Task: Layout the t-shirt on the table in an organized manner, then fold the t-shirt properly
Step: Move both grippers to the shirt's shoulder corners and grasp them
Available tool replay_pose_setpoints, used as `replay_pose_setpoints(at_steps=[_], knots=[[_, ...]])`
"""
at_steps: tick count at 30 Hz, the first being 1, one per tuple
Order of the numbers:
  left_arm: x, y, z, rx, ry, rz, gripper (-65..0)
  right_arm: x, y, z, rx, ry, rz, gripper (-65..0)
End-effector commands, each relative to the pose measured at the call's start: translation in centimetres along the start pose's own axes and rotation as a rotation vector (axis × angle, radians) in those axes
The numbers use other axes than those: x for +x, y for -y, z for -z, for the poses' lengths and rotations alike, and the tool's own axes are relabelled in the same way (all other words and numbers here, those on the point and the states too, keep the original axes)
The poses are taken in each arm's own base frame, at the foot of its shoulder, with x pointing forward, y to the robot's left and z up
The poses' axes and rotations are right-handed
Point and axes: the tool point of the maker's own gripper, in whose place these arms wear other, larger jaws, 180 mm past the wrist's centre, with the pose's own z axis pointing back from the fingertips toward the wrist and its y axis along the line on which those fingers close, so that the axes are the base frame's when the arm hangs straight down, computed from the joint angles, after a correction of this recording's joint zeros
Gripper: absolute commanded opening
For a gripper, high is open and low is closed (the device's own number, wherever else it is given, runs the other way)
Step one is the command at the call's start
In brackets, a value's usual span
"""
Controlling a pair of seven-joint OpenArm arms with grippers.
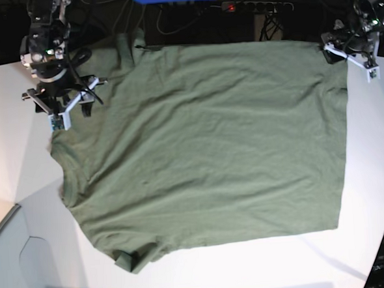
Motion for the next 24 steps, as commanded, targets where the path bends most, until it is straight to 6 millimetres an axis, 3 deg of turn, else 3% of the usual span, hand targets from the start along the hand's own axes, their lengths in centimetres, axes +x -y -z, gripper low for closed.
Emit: replay_pose_setpoints(at_steps=[1,8,17,20,24], knots=[[1.5,-0.3,-0.2,0.007,0.054,0.001,-31.6,1.3,0.3,-0.3,-0.005,0.049,-0.003,-28.7],[1.3,-0.9,-0.4,0.017,0.104,0.001,-31.6,1.2,0.4,-0.4,-0.005,0.046,-0.006,-28.7],[-0.5,-1.0,1.3,0.009,0.046,-0.05,-31.6,1.1,0.5,-0.4,-0.007,0.041,-0.005,-28.6],[-0.7,-1.0,1.4,0.008,0.041,-0.052,-32.2,0.8,1.7,-0.6,-0.038,0.034,0.01,-28.5],[0.3,-0.8,1.5,0.004,0.06,-0.051,-41.3,0.2,3.5,-0.9,-0.086,0.023,0.029,-28.5]])
